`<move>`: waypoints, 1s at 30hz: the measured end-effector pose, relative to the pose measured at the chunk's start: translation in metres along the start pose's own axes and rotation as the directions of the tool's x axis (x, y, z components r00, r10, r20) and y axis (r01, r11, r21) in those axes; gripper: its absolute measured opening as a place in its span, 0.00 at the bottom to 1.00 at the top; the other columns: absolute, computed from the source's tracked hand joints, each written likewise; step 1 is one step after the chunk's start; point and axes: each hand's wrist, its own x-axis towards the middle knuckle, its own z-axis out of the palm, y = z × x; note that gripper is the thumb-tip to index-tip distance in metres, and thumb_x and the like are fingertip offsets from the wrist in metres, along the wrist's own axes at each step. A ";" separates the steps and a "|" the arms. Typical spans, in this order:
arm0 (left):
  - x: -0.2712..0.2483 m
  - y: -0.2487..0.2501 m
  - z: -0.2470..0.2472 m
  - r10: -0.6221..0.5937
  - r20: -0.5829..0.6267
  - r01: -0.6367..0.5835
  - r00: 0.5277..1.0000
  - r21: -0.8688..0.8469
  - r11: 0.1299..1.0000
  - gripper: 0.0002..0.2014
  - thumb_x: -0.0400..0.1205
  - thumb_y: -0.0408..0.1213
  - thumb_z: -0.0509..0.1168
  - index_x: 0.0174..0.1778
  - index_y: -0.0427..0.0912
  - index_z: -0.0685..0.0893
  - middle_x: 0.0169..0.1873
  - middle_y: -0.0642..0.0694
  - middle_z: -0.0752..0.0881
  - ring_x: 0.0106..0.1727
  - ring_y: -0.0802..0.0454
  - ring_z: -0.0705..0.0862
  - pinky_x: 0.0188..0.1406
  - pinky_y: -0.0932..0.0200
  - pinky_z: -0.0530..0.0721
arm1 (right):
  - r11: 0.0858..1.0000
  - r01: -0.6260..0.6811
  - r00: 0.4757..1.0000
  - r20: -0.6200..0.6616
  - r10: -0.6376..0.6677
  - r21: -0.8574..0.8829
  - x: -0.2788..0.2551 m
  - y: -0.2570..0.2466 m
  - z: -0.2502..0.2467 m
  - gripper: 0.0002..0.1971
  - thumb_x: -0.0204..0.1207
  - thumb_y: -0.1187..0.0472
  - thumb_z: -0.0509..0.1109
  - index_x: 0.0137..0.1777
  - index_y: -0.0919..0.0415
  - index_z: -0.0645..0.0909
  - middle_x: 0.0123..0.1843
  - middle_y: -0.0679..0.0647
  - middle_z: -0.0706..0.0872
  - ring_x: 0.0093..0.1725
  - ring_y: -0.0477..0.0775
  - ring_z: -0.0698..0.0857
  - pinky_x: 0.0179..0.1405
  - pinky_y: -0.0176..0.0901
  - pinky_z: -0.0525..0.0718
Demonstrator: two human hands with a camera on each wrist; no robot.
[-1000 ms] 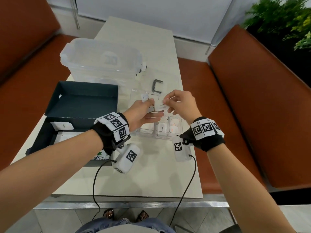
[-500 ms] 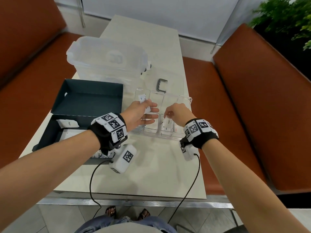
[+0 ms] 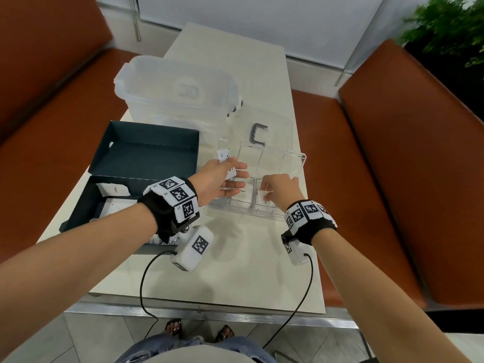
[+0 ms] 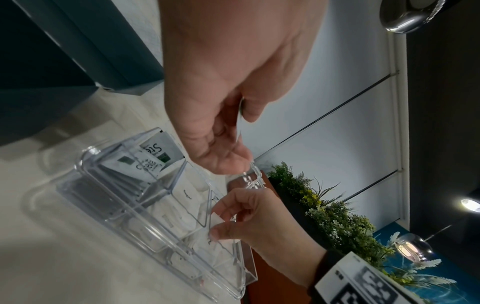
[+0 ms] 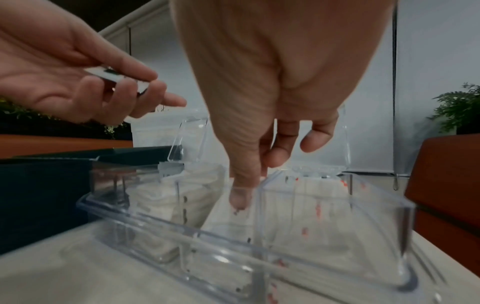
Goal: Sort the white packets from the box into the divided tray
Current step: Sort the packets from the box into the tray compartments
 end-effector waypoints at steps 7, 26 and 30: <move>0.002 -0.001 0.000 0.002 0.019 -0.003 1.000 0.041 0.999 0.17 0.90 0.45 0.55 0.62 0.39 0.85 0.46 0.46 0.88 0.40 0.51 0.85 0.39 0.60 0.86 | 0.996 0.007 0.999 -0.047 -0.011 -0.087 0.000 -0.001 0.005 0.09 0.73 0.64 0.73 0.41 0.53 0.75 0.43 0.49 0.77 0.50 0.58 0.80 0.50 0.50 0.63; 0.006 0.006 -0.026 0.130 0.098 -0.158 0.987 0.387 0.908 0.12 0.85 0.43 0.65 0.62 0.45 0.83 0.53 0.47 0.88 0.42 0.54 0.87 0.38 0.63 0.85 | 0.588 0.139 0.971 -0.226 0.076 0.797 -0.003 -0.045 -0.051 0.02 0.78 0.64 0.72 0.47 0.60 0.86 0.35 0.56 0.86 0.33 0.49 0.83 0.39 0.43 0.86; 0.008 0.004 -0.056 0.171 -0.035 -0.142 0.985 0.406 0.903 0.09 0.85 0.38 0.64 0.61 0.48 0.83 0.54 0.49 0.86 0.43 0.56 0.87 0.34 0.66 0.84 | 0.658 0.017 0.982 -0.136 0.130 0.753 0.014 -0.050 -0.040 0.05 0.76 0.69 0.72 0.50 0.64 0.83 0.33 0.54 0.86 0.30 0.47 0.84 0.34 0.38 0.84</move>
